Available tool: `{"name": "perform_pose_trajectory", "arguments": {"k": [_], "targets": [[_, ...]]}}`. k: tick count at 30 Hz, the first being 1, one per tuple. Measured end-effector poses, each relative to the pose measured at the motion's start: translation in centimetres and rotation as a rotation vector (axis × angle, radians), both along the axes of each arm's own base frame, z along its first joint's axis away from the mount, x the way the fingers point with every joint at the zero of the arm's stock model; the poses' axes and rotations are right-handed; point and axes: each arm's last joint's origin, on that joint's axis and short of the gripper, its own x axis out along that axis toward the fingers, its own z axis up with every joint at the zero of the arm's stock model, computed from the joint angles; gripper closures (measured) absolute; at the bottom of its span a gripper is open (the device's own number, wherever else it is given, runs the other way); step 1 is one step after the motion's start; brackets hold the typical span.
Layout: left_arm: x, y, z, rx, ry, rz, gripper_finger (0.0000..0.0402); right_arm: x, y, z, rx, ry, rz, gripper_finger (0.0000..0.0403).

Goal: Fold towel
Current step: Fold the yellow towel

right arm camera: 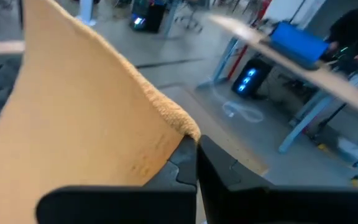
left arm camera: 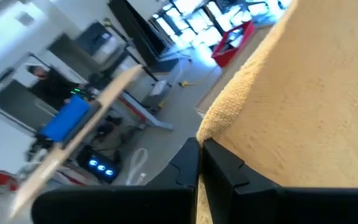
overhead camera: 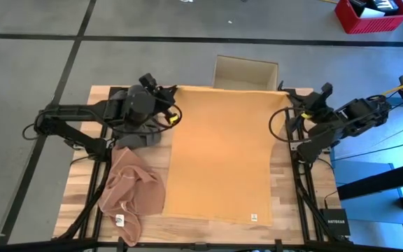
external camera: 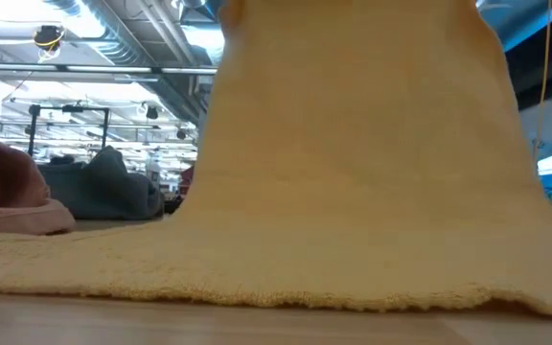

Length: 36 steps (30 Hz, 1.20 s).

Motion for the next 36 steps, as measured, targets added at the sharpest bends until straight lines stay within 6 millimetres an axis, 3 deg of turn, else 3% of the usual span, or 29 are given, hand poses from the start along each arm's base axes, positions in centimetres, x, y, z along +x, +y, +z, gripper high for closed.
{"name": "perform_pose_trajectory", "arguments": {"k": [6, 11, 14, 20, 28, 36], "targets": [[-0.8, -1.4, -1.0, -0.109, 0.057, -0.111, 0.0399, 1.2, 1.0, -0.8, 0.207, 0.092, 0.090, 0.0399], [-2.6, -3.4, -2.8, -0.344, 0.147, -0.190, 0.0396, 2.2, 2.1, -2.7, 0.418, 0.184, 0.115, 0.0399], [-3.4, -4.6, -4.0, -0.480, 0.226, -0.203, 0.0399, 2.6, 2.6, -4.8, 0.528, 0.257, 0.098, 0.0398], [-3.4, -7.1, -6.1, -0.651, 0.222, -0.269, 0.0394, 4.0, 4.2, -9.6, 0.714, 0.391, 0.140, 0.0398], [-3.1, -10.0, -10.6, -0.779, 0.177, -0.339, 0.0399, 4.7, 7.3, -15.1, 0.825, 0.479, 0.244, 0.0394], [-3.3, -12.7, -14.1, -0.899, 0.107, -0.465, 0.0396, 4.2, 11.1, -15.9, 0.914, 0.464, 0.408, 0.0394]]}}
